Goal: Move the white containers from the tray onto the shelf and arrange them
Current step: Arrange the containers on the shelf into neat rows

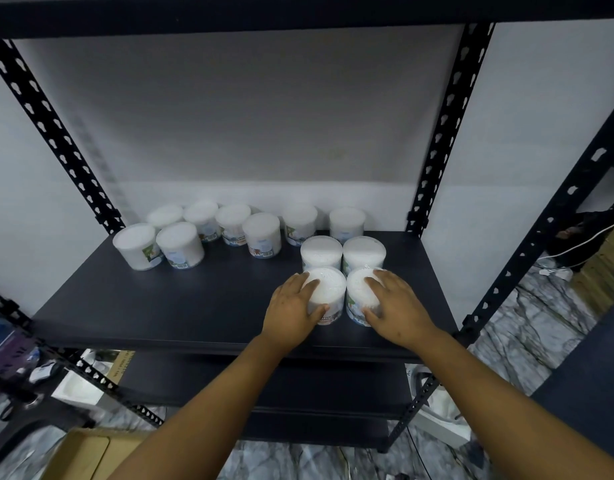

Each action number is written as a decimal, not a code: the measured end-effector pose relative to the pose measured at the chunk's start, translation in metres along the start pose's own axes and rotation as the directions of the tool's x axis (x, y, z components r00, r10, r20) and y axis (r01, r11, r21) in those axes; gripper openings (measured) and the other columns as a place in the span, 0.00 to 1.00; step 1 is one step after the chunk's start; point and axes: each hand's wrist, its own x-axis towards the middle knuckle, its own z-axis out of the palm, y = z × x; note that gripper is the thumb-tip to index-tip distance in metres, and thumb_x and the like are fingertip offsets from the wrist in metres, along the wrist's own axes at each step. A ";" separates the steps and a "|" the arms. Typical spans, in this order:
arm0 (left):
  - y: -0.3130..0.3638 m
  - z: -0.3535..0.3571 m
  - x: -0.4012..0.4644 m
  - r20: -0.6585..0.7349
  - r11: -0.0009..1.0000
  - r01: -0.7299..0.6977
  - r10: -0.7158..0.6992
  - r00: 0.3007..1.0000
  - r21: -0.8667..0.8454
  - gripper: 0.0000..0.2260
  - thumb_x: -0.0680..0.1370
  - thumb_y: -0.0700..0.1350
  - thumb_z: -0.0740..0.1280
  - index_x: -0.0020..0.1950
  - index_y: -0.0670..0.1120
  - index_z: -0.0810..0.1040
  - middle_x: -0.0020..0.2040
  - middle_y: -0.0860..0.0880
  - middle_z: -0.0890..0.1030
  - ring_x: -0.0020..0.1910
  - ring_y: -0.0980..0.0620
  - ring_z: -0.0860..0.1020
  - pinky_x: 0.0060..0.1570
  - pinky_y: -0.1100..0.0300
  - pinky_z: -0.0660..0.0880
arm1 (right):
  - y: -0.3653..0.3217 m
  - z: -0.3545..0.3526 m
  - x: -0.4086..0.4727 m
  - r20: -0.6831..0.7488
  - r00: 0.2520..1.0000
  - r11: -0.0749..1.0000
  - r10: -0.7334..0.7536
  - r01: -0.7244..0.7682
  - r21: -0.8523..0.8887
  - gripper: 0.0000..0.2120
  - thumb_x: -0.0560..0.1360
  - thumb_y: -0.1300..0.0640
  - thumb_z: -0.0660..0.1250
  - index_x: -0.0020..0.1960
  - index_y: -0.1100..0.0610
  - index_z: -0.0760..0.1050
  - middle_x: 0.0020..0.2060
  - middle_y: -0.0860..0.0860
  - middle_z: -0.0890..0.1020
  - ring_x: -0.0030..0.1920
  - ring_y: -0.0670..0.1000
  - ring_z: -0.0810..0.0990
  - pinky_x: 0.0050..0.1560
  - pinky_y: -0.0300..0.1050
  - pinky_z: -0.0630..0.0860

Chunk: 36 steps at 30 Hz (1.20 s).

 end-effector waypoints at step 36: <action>-0.001 -0.003 0.000 0.035 0.997 0.018 -0.016 0.999 -0.068 0.26 0.79 0.57 0.63 0.74 0.48 0.65 0.77 0.47 0.60 0.76 0.49 0.55 0.74 0.53 0.53 | -0.003 0.002 0.004 0.011 1.000 0.999 -0.001 0.001 -0.043 0.30 0.76 0.45 0.63 0.74 0.55 0.61 0.74 0.54 0.62 0.74 0.54 0.59 0.73 0.47 0.52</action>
